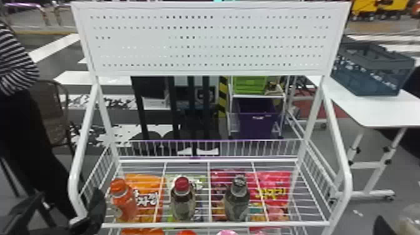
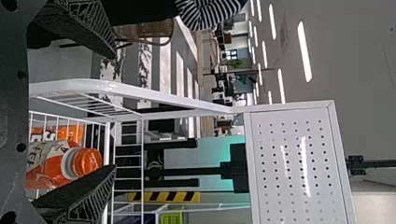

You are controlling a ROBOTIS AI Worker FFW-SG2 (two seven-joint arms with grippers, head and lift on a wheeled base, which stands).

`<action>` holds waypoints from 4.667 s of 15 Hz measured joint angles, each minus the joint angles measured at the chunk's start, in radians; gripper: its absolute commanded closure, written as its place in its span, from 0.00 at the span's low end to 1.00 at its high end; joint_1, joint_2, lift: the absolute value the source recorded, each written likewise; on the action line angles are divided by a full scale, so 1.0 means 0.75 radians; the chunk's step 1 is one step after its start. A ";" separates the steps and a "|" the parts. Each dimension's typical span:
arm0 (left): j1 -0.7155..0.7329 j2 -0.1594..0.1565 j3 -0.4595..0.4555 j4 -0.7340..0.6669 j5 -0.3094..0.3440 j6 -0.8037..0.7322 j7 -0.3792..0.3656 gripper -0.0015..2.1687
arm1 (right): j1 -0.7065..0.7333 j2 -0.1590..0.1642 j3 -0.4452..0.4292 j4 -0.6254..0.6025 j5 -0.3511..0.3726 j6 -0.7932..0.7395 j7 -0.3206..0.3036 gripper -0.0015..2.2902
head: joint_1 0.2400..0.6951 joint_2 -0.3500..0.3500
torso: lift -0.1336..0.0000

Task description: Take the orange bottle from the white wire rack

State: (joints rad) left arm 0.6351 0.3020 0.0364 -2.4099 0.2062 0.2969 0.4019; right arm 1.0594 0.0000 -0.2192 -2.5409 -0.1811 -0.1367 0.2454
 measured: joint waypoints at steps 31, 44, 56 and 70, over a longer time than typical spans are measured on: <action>-0.388 -0.052 -0.417 1.332 -0.055 -1.239 -0.074 0.02 | 0.058 0.000 -0.004 0.020 -0.002 -0.102 0.002 0.47 | 0.57 0.50 | 1.00; -0.664 -0.051 -0.411 1.572 0.026 -1.134 -0.165 0.02 | 0.052 0.000 -0.026 0.025 -0.017 -0.113 0.002 0.47 | 0.57 0.50 | 1.00; -0.722 -0.043 -0.404 1.513 0.018 -0.973 -0.148 0.99 | 0.037 0.000 -0.044 0.037 -0.037 -0.100 0.002 0.47 | 0.57 0.50 | 1.00; -0.084 0.016 -0.161 0.112 -0.086 -0.066 -0.066 0.99 | -0.009 0.000 0.033 0.049 0.028 -0.052 0.001 0.47 | 0.57 0.50 | 1.00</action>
State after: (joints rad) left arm 0.5720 0.3142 -0.0844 -2.3261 0.1415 0.2477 0.3526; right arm 1.0527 0.0000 -0.1943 -2.5043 -0.1605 -0.1757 0.2464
